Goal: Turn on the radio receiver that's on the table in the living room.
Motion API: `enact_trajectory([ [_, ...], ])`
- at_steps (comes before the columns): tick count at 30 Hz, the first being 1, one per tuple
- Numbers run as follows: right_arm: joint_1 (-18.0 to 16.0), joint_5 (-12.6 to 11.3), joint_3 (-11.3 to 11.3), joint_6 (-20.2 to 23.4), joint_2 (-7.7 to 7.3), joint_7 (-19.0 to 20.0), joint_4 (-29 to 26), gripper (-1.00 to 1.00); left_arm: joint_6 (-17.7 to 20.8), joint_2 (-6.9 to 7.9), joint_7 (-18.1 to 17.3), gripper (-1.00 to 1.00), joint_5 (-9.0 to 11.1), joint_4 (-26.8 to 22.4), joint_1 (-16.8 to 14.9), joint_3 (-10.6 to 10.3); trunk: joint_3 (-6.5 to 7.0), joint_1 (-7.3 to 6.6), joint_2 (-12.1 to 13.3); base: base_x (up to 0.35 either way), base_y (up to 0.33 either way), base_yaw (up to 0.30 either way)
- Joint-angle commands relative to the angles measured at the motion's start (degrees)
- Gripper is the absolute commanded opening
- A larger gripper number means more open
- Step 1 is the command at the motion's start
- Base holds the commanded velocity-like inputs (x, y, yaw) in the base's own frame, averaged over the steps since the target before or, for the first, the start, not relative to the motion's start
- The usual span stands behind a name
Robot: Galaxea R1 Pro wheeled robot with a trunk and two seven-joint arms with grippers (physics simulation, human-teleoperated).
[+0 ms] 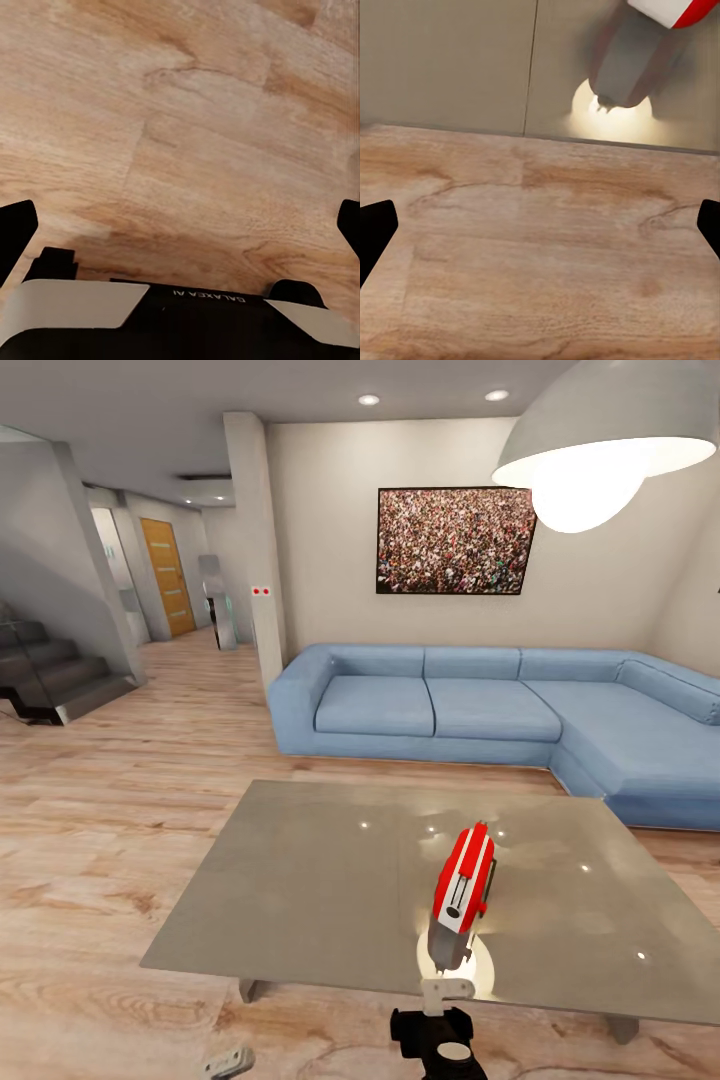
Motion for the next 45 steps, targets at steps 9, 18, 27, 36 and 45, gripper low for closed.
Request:
enact_trajectory([
  [9,0.0,0.14,-0.72,-0.03,-1.21,-0.13,-1.13,1.0,-0.23,0.18,-0.36,1.0,-0.27,-2.45,0.0,5.15,0.0,0.0,0.0,0.0,0.0,0.0],
  [18,0.0,0.24,-8.16,0.06,-1.53,-0.03,-2.63,1.0,-0.01,0.2,-0.43,1.0,-0.34,-3.0,0.0,8.18,0.0,0.0,0.0,0.0,0.0,0.0],
  [27,0.0,0.54,-15.19,0.02,-2.47,-0.07,-4.72,1.0,-0.12,0.26,-0.42,1.0,-0.39,-3.05,0.0,8.36,0.0,0.0,0.0,0.0,0.0,0.0],
  [36,0.0,0.65,-18.07,0.01,-2.71,0.0,-5.5,1.0,-0.28,0.28,-0.37,1.0,-0.39,-3.06,0.0,8.38,0.0,0.0,0.0,0.0,0.0,0.0],
  [45,0.0,0.67,-18.21,0.01,-2.73,0.0,-5.55,1.0,-0.26,0.19,-0.37,1.0,-0.39,-3.0,0.0,8.38,0.0,0.0,0.0,0.0,0.0,0.0],
])
